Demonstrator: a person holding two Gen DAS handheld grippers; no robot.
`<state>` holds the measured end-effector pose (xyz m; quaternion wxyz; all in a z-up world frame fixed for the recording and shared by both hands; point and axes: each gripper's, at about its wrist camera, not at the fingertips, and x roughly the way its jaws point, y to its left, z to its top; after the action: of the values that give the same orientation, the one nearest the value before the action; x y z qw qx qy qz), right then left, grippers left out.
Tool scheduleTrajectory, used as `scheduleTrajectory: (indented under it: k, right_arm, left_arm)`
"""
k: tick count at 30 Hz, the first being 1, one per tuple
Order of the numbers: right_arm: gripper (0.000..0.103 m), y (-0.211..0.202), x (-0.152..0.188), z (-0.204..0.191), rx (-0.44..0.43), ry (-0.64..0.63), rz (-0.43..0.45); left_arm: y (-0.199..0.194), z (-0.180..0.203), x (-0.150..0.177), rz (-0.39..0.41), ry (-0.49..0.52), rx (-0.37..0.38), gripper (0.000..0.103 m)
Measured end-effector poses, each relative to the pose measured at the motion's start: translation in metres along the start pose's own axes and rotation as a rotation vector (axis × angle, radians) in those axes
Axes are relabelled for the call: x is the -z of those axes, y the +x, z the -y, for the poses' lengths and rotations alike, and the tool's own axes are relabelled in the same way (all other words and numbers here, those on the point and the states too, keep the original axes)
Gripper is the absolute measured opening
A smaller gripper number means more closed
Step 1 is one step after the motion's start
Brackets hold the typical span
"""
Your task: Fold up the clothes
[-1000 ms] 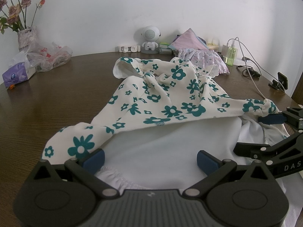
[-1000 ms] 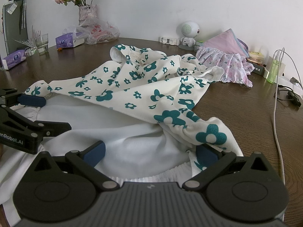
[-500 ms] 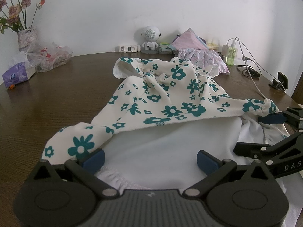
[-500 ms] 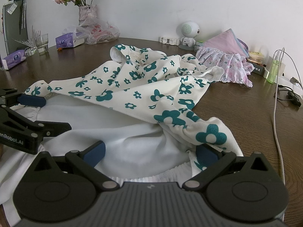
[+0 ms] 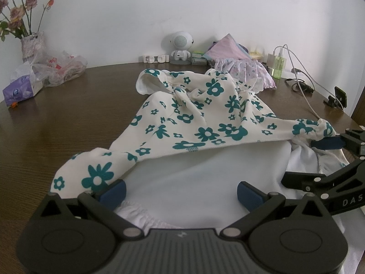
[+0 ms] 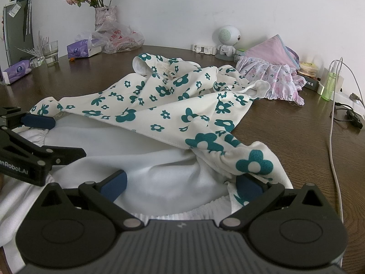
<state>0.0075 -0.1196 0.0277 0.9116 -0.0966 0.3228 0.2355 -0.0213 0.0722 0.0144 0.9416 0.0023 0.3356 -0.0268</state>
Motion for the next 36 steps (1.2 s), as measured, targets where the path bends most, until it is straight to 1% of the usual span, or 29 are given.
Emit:
scheduleTrajectory:
  k: [36]
  right_arm:
    - [0.103,0.0001,-0.0003,0.0002,0.0,0.0,-0.001]
  left_arm:
    - [-0.0015,-0.0036,0.0,0.009,-0.024,0.018,0.103]
